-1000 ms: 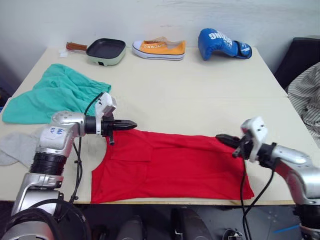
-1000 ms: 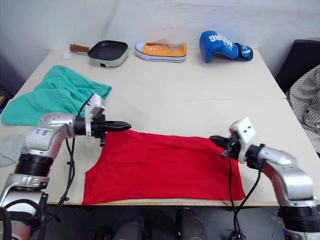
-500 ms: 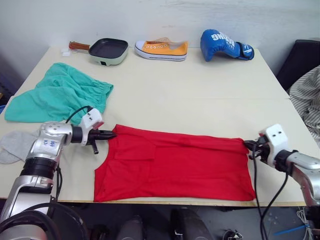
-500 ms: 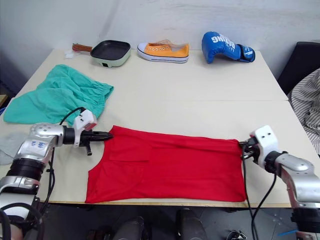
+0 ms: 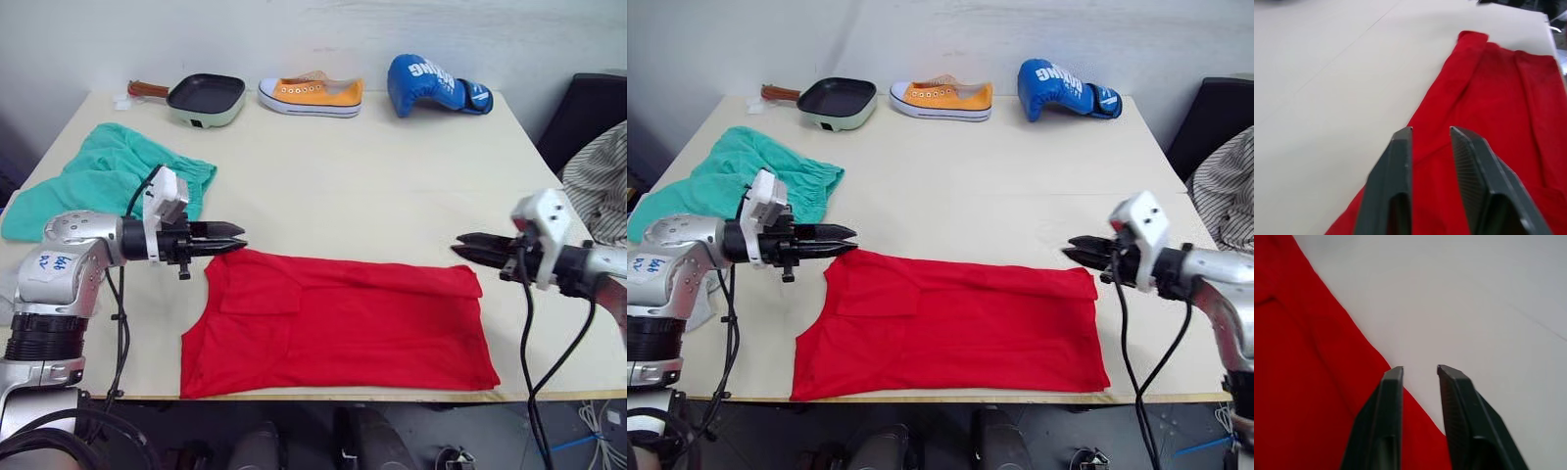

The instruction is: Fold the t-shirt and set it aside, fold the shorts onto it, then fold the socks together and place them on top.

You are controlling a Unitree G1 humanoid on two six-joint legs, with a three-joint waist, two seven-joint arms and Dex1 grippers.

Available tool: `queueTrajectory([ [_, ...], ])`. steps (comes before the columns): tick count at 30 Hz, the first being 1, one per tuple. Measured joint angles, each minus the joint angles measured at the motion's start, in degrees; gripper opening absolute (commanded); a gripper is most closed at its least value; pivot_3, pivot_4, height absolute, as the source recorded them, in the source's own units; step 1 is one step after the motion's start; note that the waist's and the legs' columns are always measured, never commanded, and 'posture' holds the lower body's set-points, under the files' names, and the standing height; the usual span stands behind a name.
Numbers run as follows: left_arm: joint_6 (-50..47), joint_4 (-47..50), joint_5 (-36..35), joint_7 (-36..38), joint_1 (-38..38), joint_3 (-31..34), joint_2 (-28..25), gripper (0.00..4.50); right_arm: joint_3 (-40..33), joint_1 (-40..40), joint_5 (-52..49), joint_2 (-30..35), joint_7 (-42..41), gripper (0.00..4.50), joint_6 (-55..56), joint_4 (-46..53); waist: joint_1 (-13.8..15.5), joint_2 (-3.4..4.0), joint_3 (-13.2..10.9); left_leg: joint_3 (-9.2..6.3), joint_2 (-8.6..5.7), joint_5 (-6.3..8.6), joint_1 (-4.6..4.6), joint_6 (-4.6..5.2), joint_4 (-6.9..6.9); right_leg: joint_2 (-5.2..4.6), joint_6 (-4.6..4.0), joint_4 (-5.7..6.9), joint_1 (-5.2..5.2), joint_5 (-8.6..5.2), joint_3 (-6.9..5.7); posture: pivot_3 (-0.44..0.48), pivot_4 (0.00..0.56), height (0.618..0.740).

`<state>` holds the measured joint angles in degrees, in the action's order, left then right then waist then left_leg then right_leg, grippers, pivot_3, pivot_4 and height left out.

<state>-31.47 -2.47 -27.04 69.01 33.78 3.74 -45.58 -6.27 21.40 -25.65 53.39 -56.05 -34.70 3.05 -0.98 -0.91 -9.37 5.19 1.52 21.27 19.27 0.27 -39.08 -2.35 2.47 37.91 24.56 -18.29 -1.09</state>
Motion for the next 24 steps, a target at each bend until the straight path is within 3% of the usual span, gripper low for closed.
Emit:
queueTrajectory([
  [6,-1.0,6.0,-2.4,1.8,0.6,-2.6,2.7,4.15,12.5,10.3,9.3,-0.3,-4.9,4.15,2.4,-14.5,-0.1,-0.01,-0.1,0.01,0.0,0.0,0.15,0.0,0.0,0.0,0.0,-0.05,0.12,0.0,0.0,0.0,0.15,0.74],
  [7,-0.8,6.7,-2.4,1.8,0.6,-2.9,3.1,4.48,13.7,11.4,10.3,-0.3,-5.8,4.16,2.4,-15.7,-0.2,-0.01,-0.1,0.01,0.01,0.0,0.18,0.0,0.0,0.0,0.0,-0.06,0.16,0.0,0.0,0.0,0.15,0.74],
  [11,2.1,9.5,-1.4,1.6,-0.5,-4.2,3.3,4.49,16.4,14.9,11.7,-0.3,-10.3,4.16,0.9,-18.5,-0.6,-0.01,-0.1,0.01,0.01,0.0,0.19,0.0,0.0,0.0,0.0,-0.05,0.17,0.0,0.0,0.0,0.15,0.74],
  [14,4.2,10.8,-0.3,1.0,-2.0,-4.9,3.9,4.5,17.7,15.8,12.3,-0.3,-13.6,3.56,-0.6,-19.3,-0.6,-0.01,-0.1,0.01,0.02,0.0,0.18,0.0,-0.01,0.0,0.0,-0.04,0.17,0.0,0.0,0.0,0.15,0.74],
  [24,6.6,11.6,0.4,-2.0,-3.1,-4.8,4.0,4.5,19.8,17.9,17.4,-1.5,-15.7,0.03,2.5,-25.2,-0.6,-0.01,-0.1,0.0,0.01,0.0,0.14,-0.01,-0.02,-0.01,0.0,-0.04,0.11,0.0,-0.01,0.0,0.15,0.74],
])
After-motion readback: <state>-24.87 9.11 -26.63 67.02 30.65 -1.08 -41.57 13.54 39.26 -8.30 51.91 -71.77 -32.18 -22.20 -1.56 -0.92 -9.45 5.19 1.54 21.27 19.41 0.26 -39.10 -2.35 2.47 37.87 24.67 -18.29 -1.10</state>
